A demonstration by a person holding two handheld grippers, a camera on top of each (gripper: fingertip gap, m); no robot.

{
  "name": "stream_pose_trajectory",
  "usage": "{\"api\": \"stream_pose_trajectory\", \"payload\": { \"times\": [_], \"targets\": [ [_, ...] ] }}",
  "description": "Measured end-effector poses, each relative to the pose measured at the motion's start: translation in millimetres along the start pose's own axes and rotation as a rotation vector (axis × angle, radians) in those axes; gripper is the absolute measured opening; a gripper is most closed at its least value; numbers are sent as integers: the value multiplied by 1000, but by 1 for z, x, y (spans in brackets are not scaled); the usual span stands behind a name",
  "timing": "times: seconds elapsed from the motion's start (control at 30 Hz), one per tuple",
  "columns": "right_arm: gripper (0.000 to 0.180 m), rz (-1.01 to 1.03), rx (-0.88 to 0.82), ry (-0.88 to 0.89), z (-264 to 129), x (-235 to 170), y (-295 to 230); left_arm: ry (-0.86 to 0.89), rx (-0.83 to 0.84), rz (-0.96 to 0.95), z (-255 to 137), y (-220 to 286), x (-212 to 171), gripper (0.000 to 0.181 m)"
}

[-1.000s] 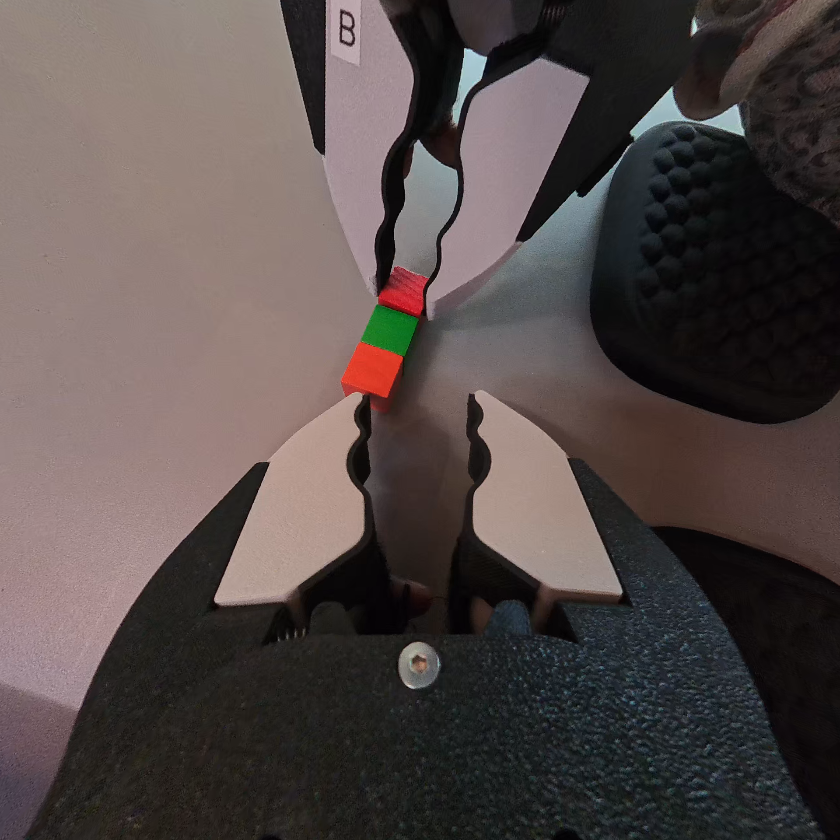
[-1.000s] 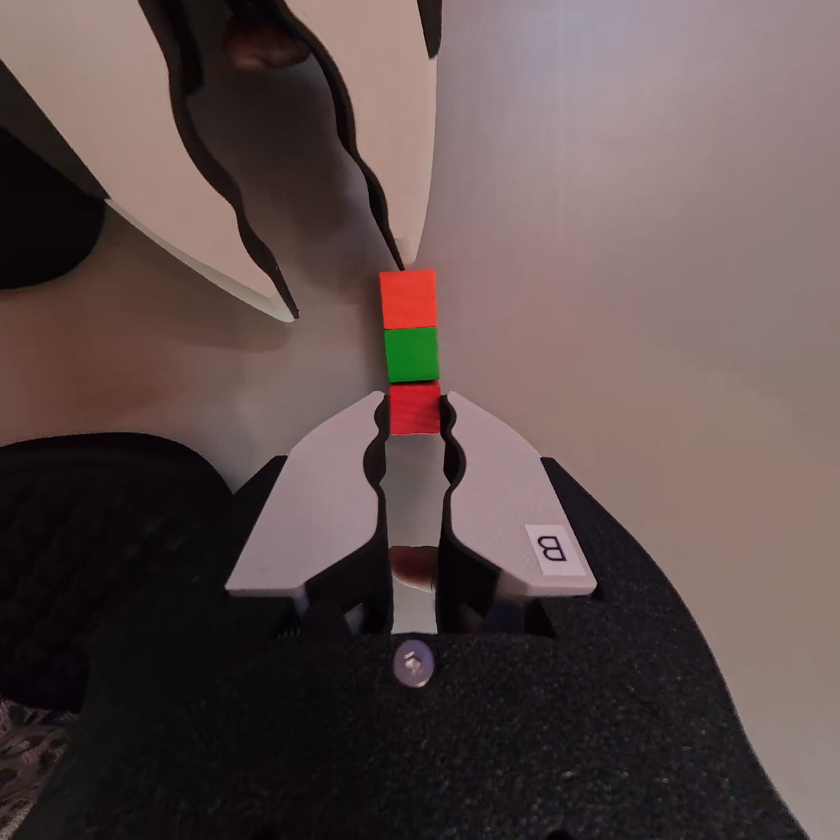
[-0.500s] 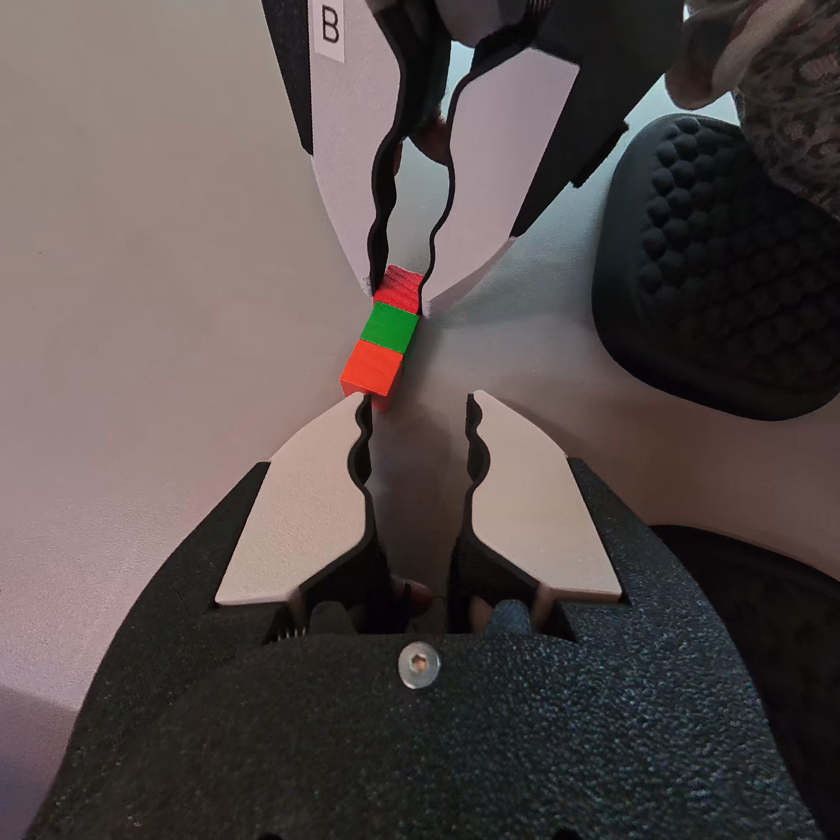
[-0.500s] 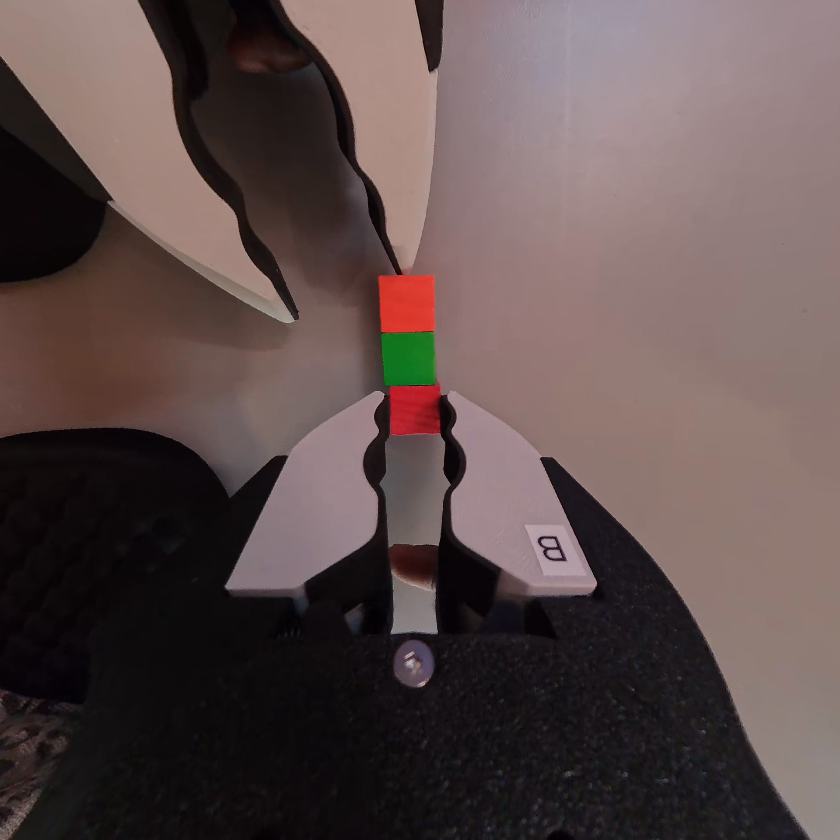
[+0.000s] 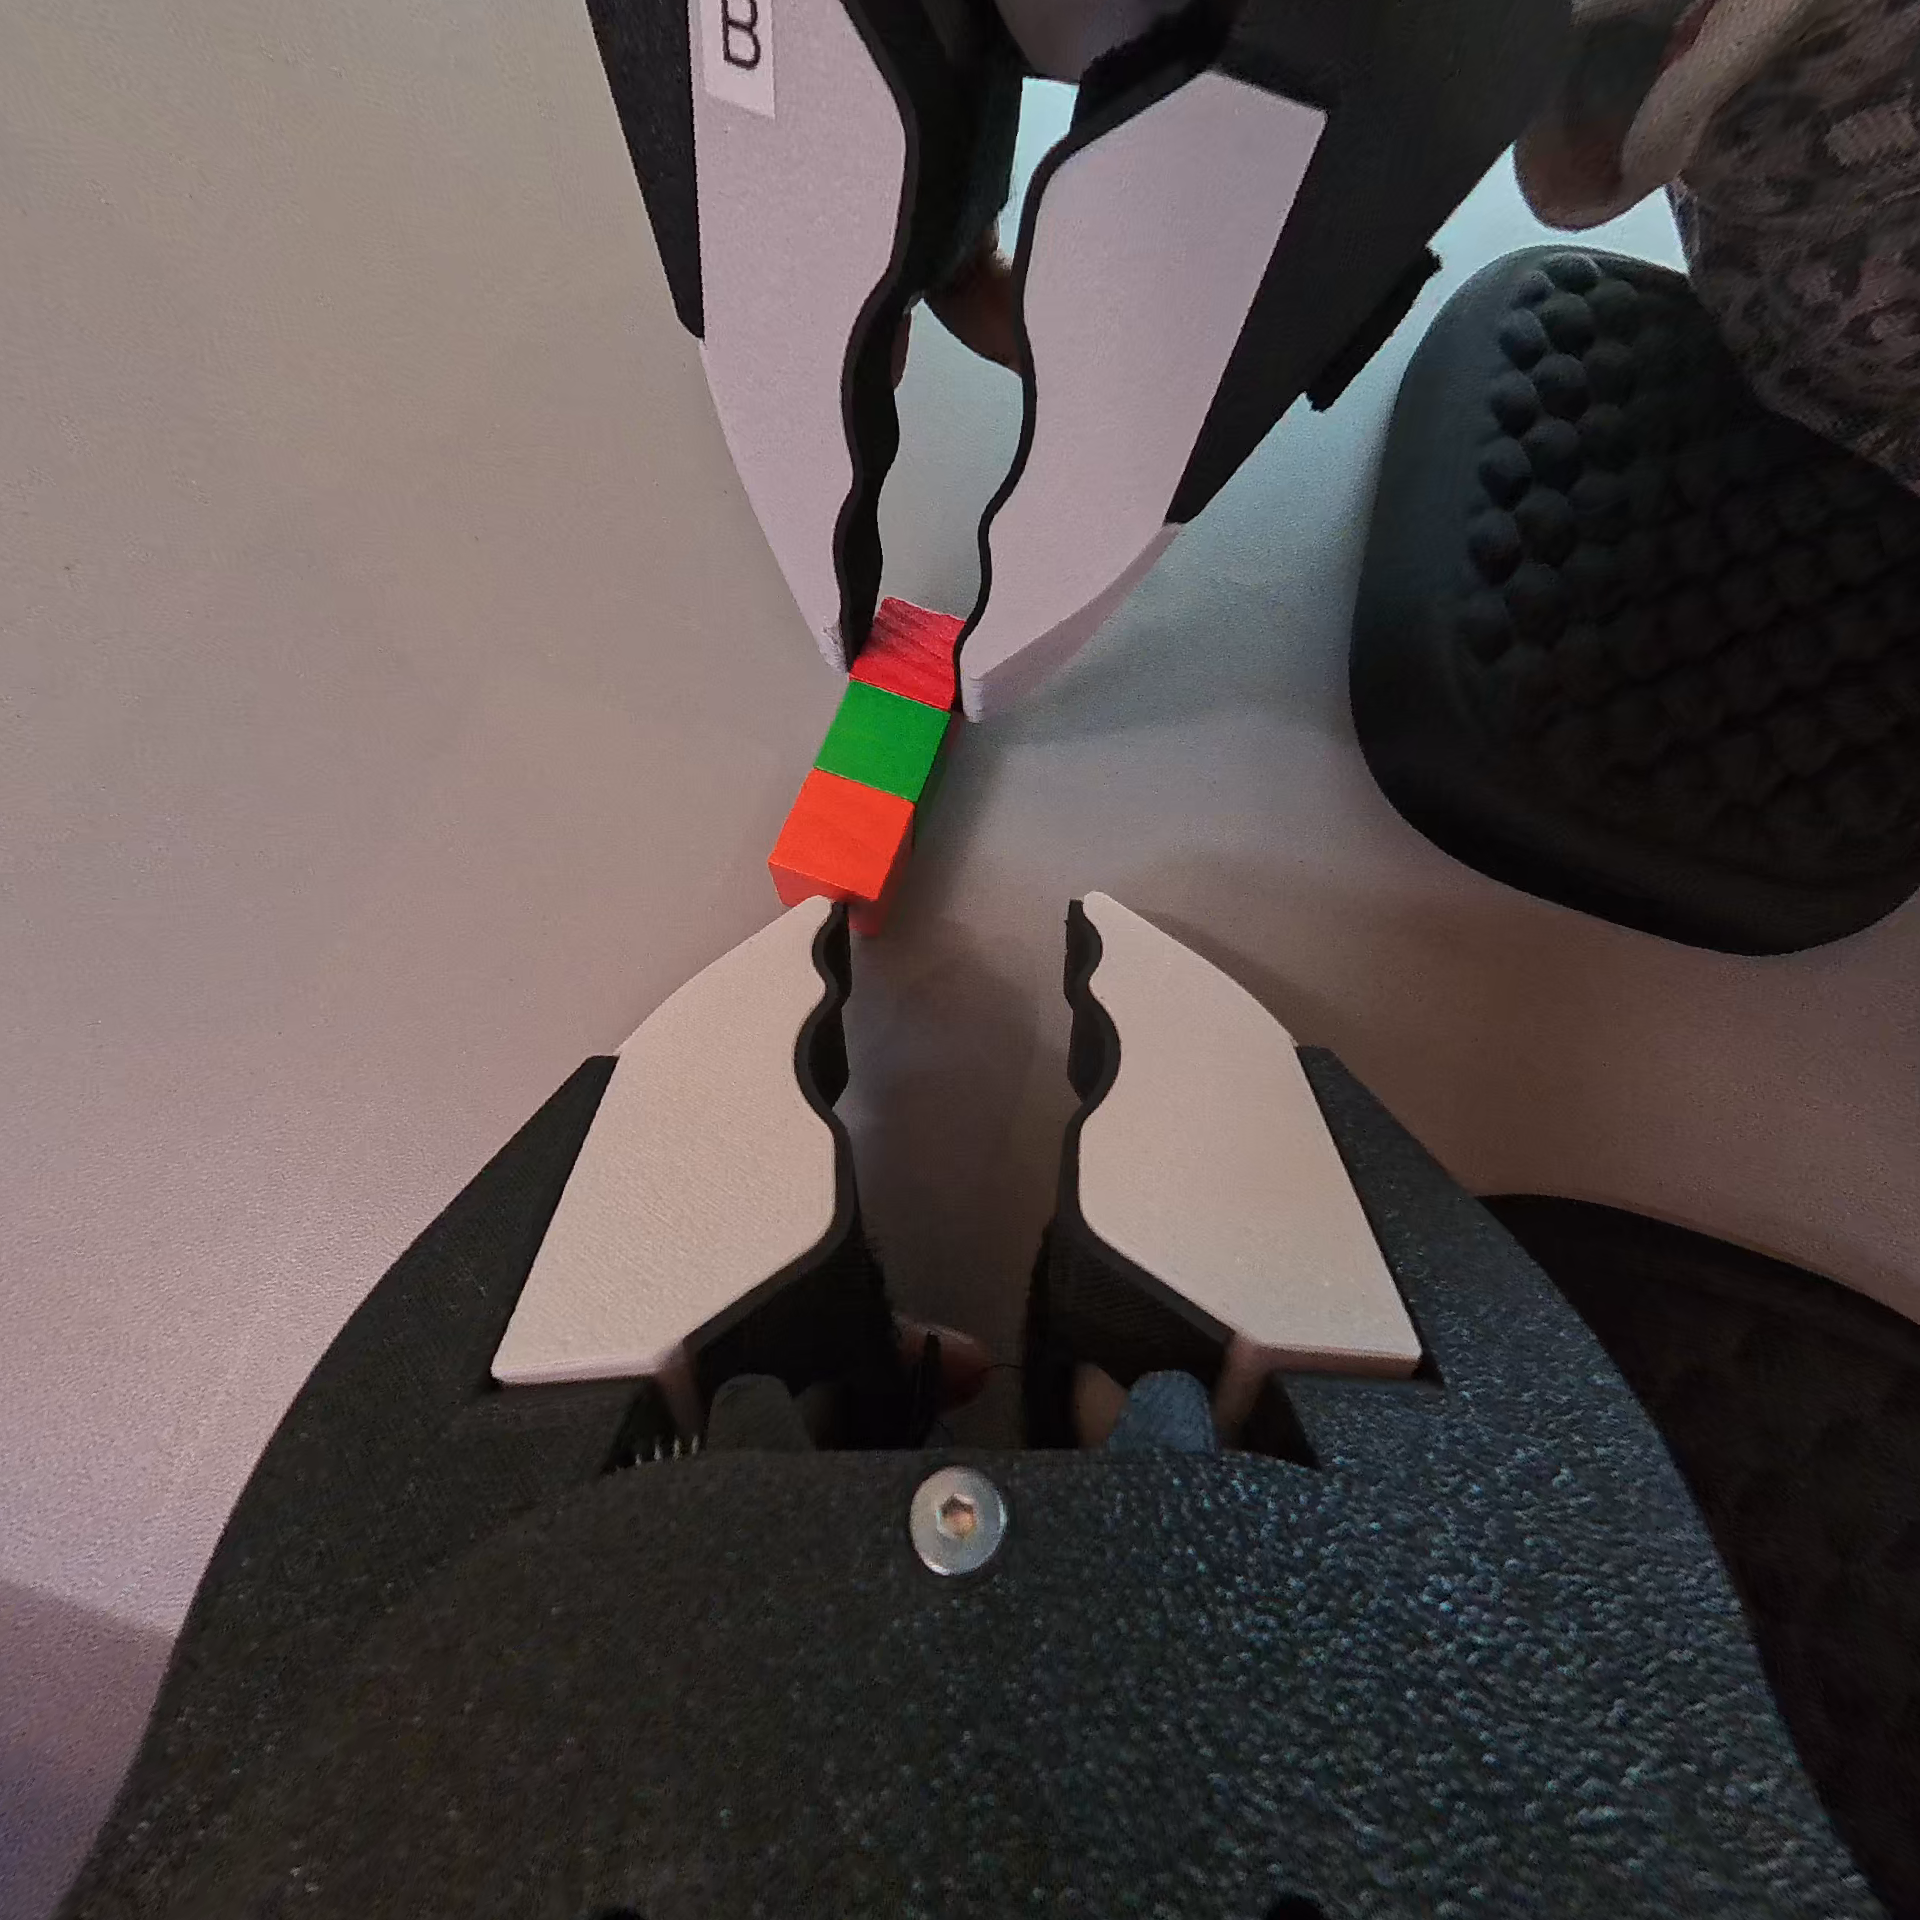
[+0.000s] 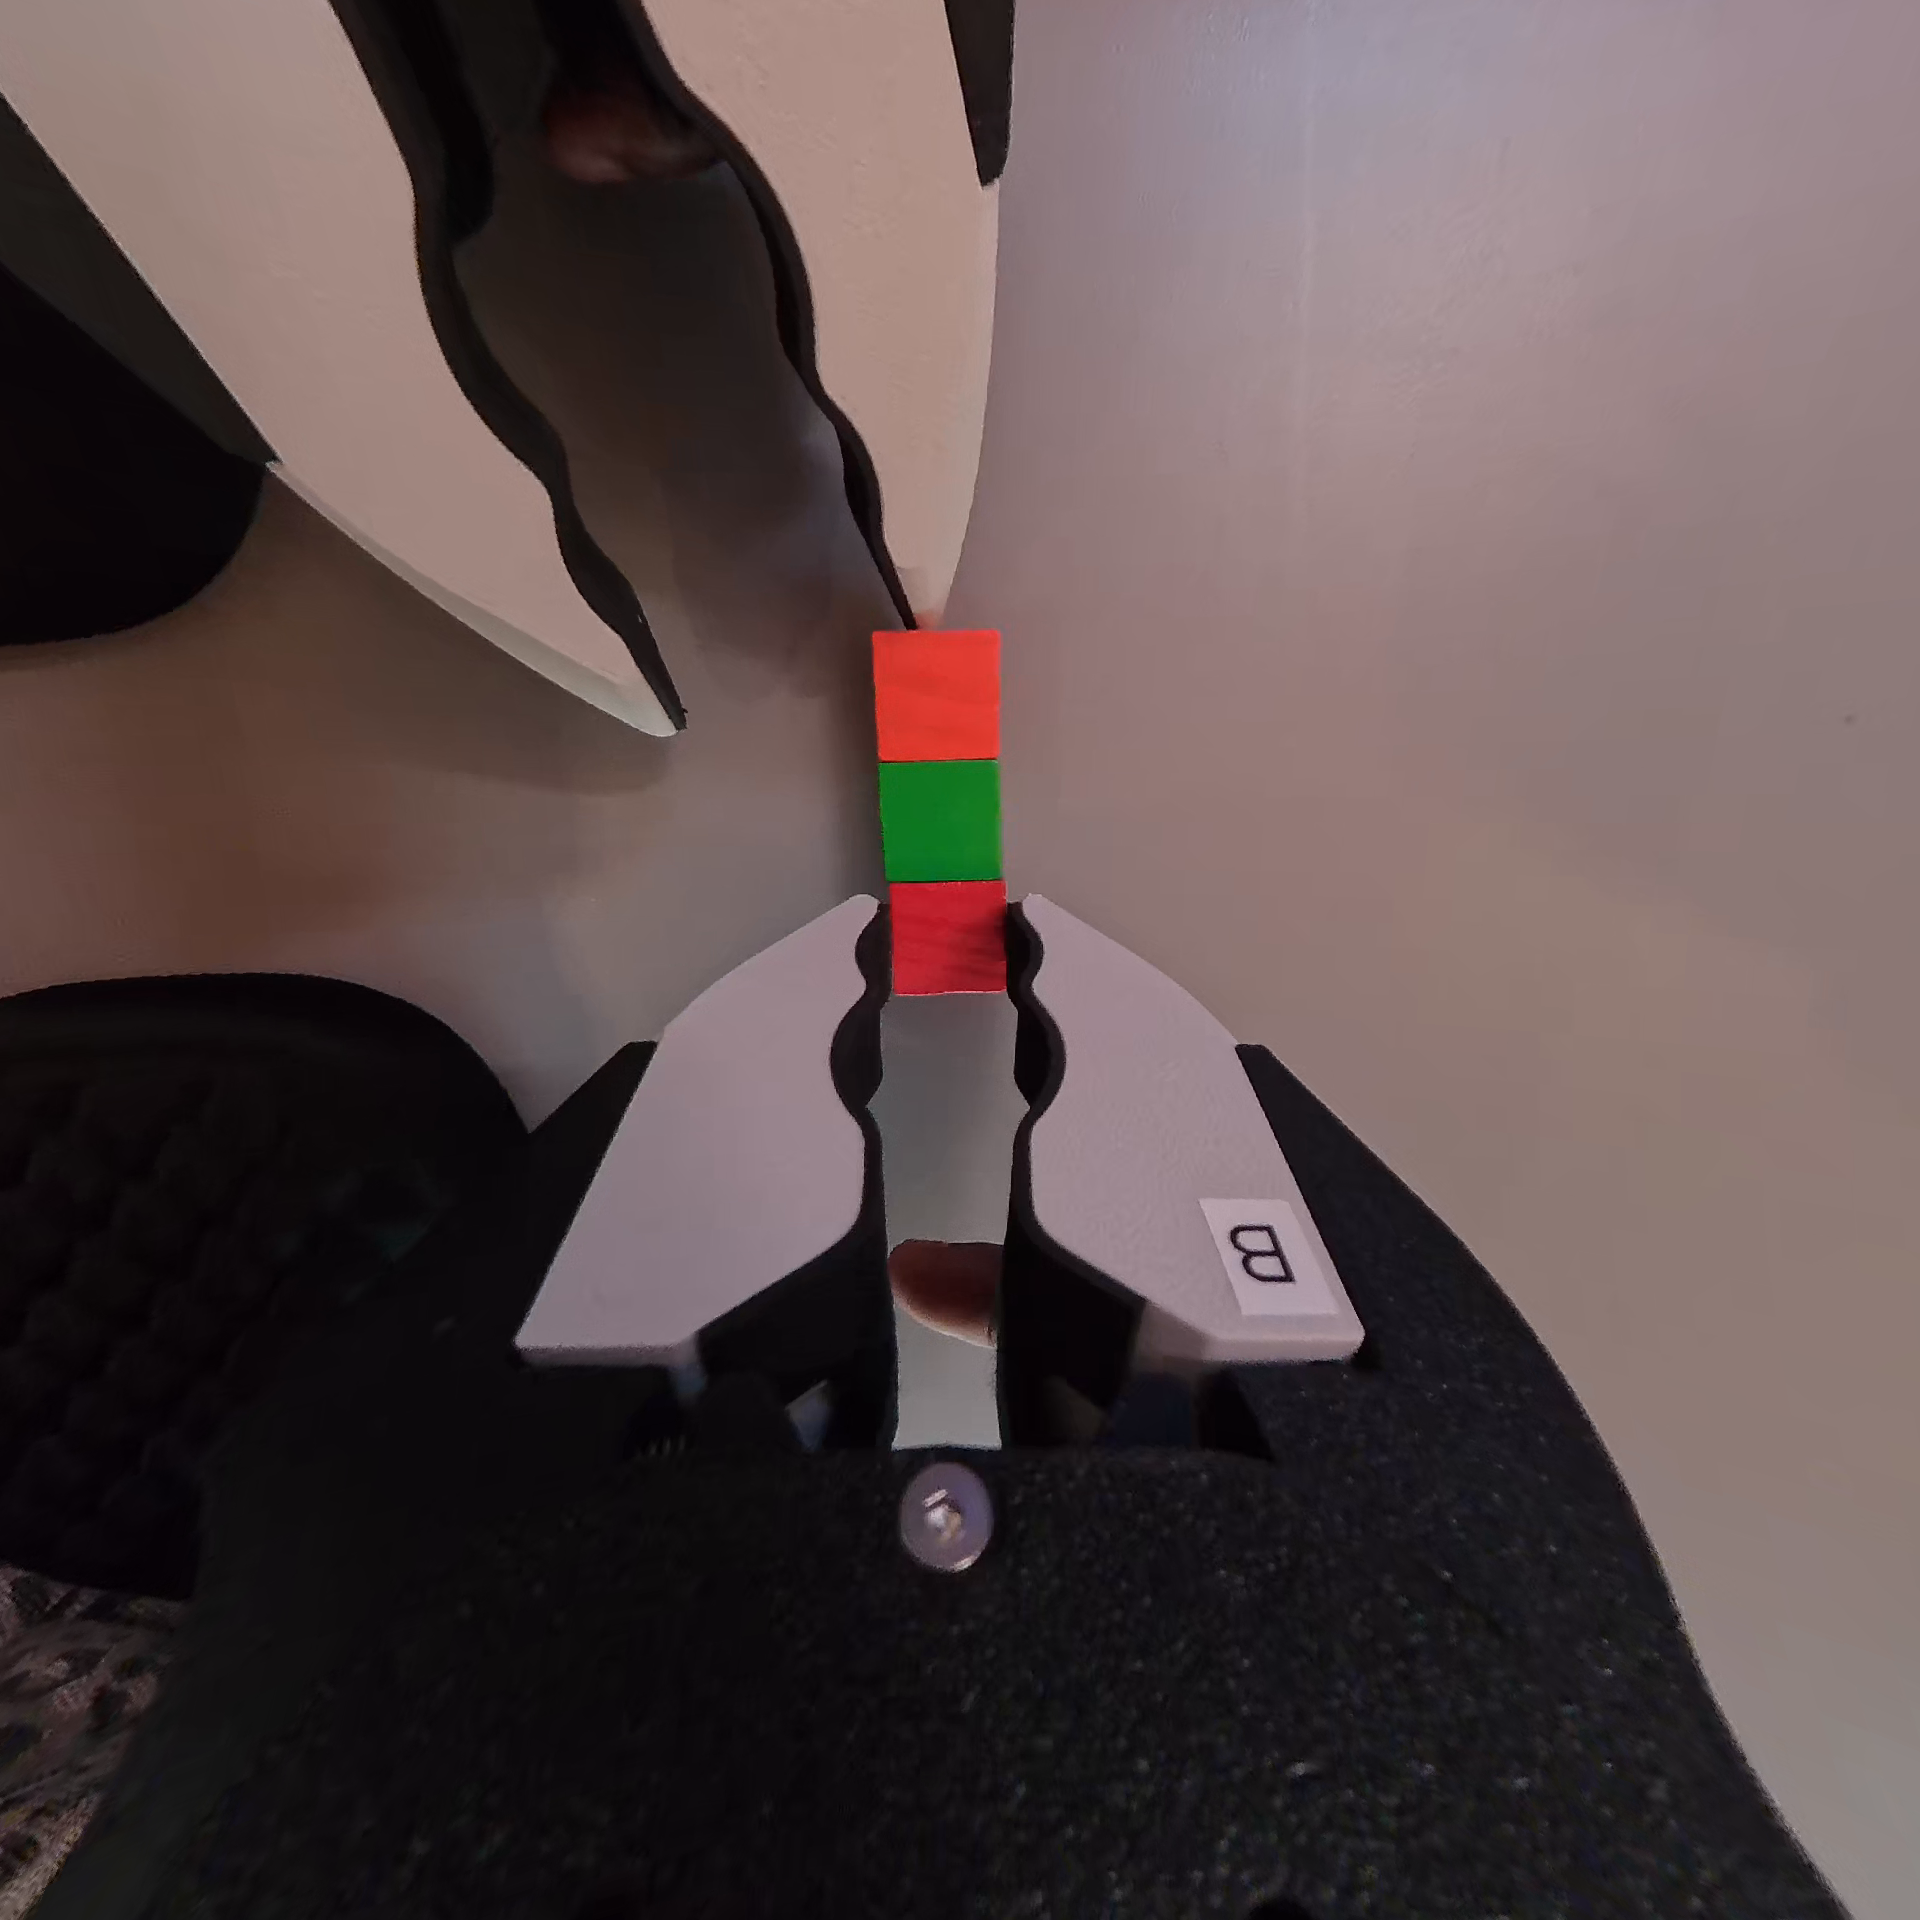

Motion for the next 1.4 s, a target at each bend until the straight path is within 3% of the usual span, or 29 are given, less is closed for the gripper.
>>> {"api": "stream_pose_trajectory", "payload": {
  "times": [0.53, 0.67, 0.8, 0.93, 1.03, 1.13, 1.4],
  "targets": [
    [29, 31, 14, 34, -5, 4, 0, -1, 2, -3, -1, -1, 1, 39],
    [32, 54, -30, 126, -18, 9, 1, 24, 23, -7, -10, -1, 6, 39],
    [34, 93, -101, 328, -44, 11, -1, 77, 120, -10, -59, -16, 23, 39],
    [35, 138, -117, 507, -64, 4, -9, 84, 365, -65, -151, -70, 23, 38],
    [35, 139, -107, 590, -73, 0, -16, -73, 468, -176, -198, -119, -6, 46],
    [35, 131, -91, 637, -79, -1, -23, -294, 574, -254, -215, -177, -47, 44],
    [35, 101, -91, 663, -85, 1, -29, -629, 495, -236, -190, -242, -90, 42]
  ]
}}
Point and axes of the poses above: each gripper's, where its closed fingertips meet, z out along the fingers, x out of its top, y = z × x across the jaws, the point moved 3 cm from there along -z, back along the fingers, and after that the axes turned 2 degrees about -z, right-handed, at the moved point
